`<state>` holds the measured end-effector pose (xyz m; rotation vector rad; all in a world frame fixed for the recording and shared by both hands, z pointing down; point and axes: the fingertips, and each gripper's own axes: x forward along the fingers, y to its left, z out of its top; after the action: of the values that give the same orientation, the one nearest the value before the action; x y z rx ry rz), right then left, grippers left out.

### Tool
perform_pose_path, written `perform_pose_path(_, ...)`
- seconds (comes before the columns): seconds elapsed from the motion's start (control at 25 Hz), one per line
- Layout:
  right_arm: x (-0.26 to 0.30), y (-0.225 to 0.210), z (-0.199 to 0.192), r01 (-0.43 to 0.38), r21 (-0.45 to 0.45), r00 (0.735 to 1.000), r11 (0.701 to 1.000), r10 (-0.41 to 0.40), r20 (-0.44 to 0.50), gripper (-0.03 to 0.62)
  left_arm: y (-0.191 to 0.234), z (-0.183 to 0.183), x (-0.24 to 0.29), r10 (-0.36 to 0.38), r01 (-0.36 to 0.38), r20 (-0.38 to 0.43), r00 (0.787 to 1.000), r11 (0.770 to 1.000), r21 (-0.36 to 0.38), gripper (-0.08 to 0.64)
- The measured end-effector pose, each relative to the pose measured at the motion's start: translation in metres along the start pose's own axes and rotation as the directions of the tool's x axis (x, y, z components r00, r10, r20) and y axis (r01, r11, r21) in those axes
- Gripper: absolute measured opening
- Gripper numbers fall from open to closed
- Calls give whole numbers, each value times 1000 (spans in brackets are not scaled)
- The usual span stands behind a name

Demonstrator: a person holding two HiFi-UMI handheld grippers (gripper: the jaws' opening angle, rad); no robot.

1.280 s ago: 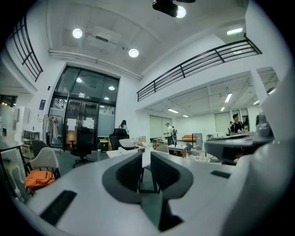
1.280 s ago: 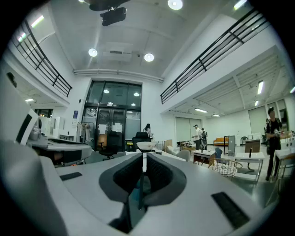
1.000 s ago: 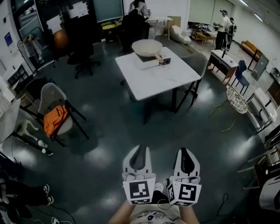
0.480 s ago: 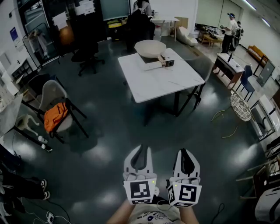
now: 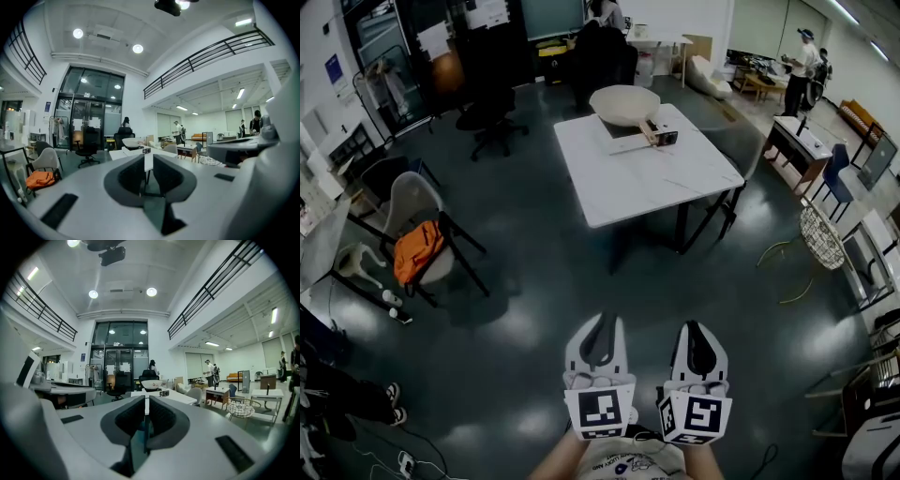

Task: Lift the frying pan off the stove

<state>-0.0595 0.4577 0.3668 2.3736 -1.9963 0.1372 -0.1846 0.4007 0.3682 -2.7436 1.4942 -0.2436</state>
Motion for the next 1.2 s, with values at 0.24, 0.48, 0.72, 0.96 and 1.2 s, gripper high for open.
perform_pose_path(0.24, 41, -16, 4, 20, 0, 1000, 1000, -20, 7, 37, 1, 5, 50, -22, 22, 0, 1000, 1000, 3, 64)
perform_pose_path(0.48, 98, -18, 20, 33, 6, 999, 999, -33, 13, 37, 20, 26, 106, -41, 40, 22, 999, 999, 8, 64)
perform_pose_path(0.72, 156, -16, 32, 48, -7, 999, 999, -48, 24, 37, 46, 36, 159, -56, 56, 32, 998, 998, 9, 64)
perform_pose_path(0.96, 205, -5, 35, 51, -9, 998, 999, -51, 23, 37, 75, 36, 200, -67, 66, 28, 997, 998, 15, 64)
perform_pose_path(1.2, 229, -4, 31, 65, 3, 998, 998, -65, -4, 37, 86, 35, 229, -85, 85, 13, 996, 996, 2, 64)
